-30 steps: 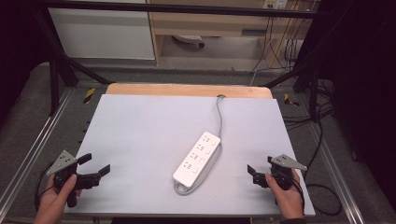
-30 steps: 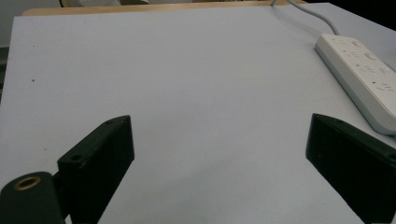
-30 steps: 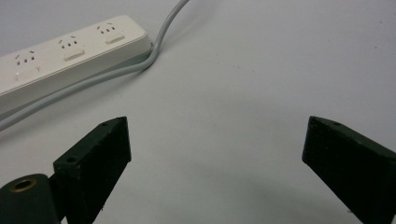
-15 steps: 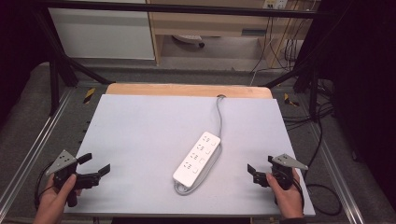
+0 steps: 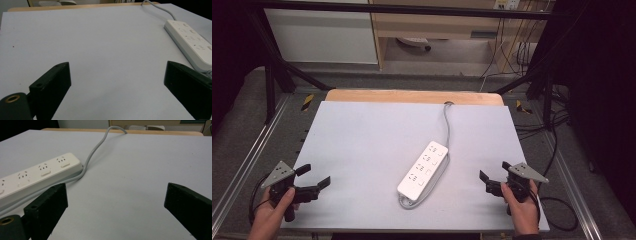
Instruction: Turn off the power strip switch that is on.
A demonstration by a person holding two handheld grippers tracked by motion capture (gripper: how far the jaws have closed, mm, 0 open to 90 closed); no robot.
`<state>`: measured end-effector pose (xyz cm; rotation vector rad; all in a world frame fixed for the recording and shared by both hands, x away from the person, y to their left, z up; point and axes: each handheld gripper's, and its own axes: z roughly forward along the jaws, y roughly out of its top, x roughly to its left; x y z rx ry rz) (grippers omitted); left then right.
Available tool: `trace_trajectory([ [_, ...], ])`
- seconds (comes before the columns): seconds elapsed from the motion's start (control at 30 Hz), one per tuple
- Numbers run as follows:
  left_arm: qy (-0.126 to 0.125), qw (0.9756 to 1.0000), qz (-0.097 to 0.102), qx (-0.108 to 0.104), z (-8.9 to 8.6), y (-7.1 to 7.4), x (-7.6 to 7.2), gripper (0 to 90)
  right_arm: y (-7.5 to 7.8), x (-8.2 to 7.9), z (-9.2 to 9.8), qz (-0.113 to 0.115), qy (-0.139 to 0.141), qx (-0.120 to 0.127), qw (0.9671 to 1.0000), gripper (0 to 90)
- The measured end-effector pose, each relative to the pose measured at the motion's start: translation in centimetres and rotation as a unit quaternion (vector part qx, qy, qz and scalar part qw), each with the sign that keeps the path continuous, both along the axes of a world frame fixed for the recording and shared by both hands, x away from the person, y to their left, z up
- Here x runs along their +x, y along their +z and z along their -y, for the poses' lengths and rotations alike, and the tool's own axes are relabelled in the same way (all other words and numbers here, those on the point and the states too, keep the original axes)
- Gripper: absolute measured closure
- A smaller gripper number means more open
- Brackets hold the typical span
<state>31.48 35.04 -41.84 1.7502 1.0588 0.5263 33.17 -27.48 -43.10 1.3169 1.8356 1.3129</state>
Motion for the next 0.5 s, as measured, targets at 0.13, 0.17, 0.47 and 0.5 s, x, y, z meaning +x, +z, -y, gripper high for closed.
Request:
trace_trajectory([
  [0.13, 0.0, 1.0, 0.001, 0.0, 0.0, 0.0, 0.0, 7.3, 0.3, 0.0, -0.2, 0.002, 0.004, 0.004, 1.0, 4.3],
  [0.17, 0.0, 1.0, 0.001, -0.001, 0.0, 0.0, 0.0, 7.2, 0.4, 0.1, -0.3, 0.001, 0.005, 0.006, 1.0, 4.4],
  [0.47, -0.001, 1.0, 0.002, -0.003, 0.0, 0.0, 0.0, 7.3, 1.1, 0.3, -1.3, 0.016, 0.012, 0.002, 0.9998, 3.8],
  [0.5, -0.003, 1.0, 0.002, -0.001, 0.0, 0.0, 0.0, 7.3, 1.1, 0.4, -1.4, 0.018, 0.014, 0.002, 0.9997, 3.7],
])
